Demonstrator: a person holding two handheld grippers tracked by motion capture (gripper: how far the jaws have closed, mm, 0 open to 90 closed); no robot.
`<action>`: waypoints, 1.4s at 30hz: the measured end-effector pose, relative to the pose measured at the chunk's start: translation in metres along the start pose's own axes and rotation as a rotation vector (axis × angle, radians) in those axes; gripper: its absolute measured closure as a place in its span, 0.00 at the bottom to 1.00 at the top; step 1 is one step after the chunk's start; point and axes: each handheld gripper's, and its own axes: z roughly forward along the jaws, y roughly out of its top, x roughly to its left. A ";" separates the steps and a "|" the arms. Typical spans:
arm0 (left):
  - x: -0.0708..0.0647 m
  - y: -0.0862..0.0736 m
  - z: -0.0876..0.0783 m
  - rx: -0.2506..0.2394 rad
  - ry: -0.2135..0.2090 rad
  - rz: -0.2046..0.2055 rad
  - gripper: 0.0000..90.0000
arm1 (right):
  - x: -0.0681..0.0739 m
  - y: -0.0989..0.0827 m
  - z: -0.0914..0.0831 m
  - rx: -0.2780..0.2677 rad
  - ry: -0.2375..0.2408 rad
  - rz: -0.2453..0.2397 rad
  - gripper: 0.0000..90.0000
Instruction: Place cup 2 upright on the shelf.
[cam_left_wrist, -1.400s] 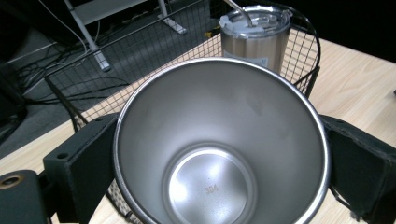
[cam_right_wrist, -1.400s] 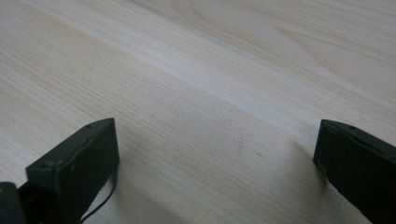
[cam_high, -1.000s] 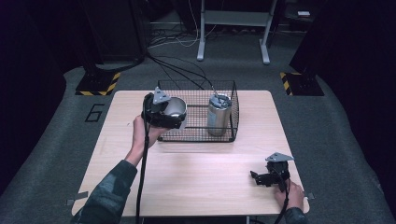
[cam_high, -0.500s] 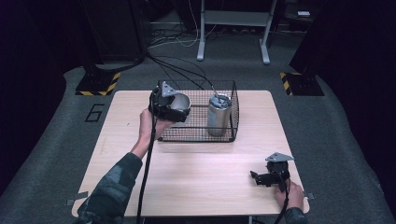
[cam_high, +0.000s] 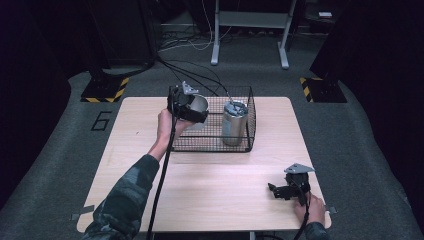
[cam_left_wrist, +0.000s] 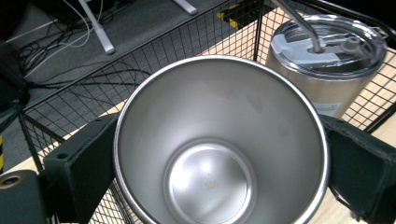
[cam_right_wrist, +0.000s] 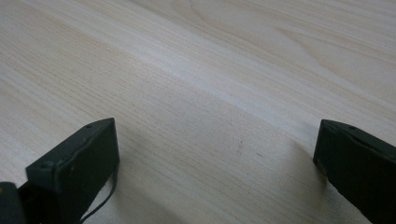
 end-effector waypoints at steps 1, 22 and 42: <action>0.000 0.001 0.002 0.000 0.000 -0.006 0.07 | 0.000 0.000 0.000 0.000 -0.001 0.002 0.00; 0.010 -0.004 0.047 0.089 -0.001 -0.039 0.07 | 0.000 0.000 0.000 0.000 0.000 0.000 0.00; 0.007 -0.013 0.076 0.131 -0.028 -0.057 0.07 | 0.000 0.000 0.000 0.000 0.000 0.002 0.00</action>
